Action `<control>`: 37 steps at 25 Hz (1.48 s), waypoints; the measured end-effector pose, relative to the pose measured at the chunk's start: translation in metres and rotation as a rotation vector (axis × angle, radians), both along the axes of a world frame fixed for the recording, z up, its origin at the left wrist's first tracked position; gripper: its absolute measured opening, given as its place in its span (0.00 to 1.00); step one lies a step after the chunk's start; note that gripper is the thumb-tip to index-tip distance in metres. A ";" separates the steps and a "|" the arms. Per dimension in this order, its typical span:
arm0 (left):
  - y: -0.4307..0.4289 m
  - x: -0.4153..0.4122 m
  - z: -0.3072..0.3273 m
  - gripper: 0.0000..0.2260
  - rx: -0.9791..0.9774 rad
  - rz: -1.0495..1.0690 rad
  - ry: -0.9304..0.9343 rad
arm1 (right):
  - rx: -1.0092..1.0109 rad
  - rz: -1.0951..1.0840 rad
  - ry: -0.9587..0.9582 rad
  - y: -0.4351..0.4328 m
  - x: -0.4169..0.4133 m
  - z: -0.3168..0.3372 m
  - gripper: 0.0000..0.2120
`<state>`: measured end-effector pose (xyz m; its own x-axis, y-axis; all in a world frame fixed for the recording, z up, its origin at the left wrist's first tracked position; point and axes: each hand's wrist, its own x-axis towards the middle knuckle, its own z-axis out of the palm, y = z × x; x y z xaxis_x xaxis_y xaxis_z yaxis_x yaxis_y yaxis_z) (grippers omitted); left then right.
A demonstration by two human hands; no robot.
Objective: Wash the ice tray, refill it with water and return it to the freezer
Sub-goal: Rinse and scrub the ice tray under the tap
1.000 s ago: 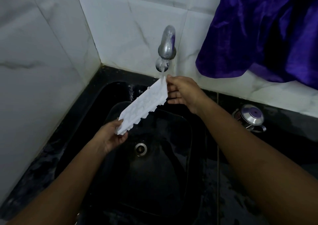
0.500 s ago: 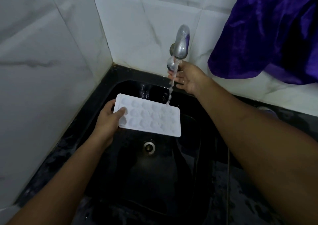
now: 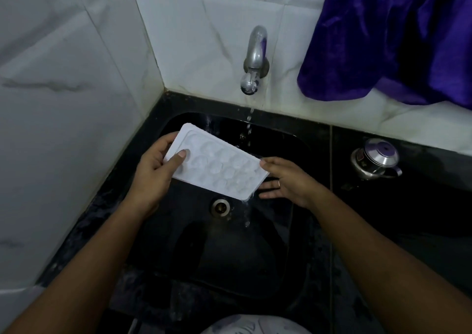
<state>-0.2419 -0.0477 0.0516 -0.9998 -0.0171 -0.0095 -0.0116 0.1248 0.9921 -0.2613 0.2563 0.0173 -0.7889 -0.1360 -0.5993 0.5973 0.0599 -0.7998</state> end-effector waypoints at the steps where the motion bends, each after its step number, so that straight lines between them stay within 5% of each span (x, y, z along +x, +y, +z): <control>1: 0.001 0.004 0.003 0.15 -0.014 -0.024 0.032 | -0.042 -0.034 0.020 0.000 0.008 0.001 0.15; 10: 0.001 0.027 0.038 0.20 -0.130 -0.131 0.109 | 0.090 -0.202 0.432 -0.006 0.035 0.057 0.08; 17: 0.003 0.038 0.075 0.34 0.084 -0.073 -0.142 | 0.187 -0.267 0.638 -0.022 0.061 0.080 0.12; 22: -0.007 0.029 0.077 0.27 0.176 0.037 -0.234 | 0.206 -0.283 0.736 -0.041 0.076 0.085 0.14; 27: -0.022 0.028 0.066 0.17 0.280 0.079 -0.151 | 0.068 -0.417 0.666 -0.058 0.085 0.086 0.07; 31: -0.026 0.029 0.062 0.14 0.234 0.019 -0.057 | 0.021 -0.334 0.459 -0.071 0.084 0.086 0.17; 37: -0.043 0.011 0.069 0.32 0.184 -0.222 0.112 | -0.214 -0.659 0.611 -0.061 0.068 0.116 0.13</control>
